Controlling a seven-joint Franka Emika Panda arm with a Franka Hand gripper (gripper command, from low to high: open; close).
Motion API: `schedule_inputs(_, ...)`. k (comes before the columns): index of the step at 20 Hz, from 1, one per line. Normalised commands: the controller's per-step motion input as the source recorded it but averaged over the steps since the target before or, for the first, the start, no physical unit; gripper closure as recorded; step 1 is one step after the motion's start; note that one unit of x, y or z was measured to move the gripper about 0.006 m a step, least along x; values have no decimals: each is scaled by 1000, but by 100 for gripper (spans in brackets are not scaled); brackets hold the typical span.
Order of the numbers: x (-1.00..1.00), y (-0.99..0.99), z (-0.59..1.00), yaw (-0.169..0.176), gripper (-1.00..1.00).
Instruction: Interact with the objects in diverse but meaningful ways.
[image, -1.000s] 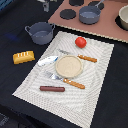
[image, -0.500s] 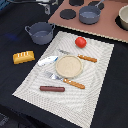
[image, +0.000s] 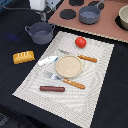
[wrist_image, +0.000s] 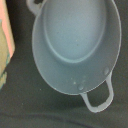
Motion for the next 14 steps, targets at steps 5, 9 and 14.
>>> schedule_inputs(5, -187, -311, -341, 1, -100)
schedule_inputs(9, -267, -317, -456, 7, -100)
schedule_inputs(14, -320, -281, -421, 5, -100)
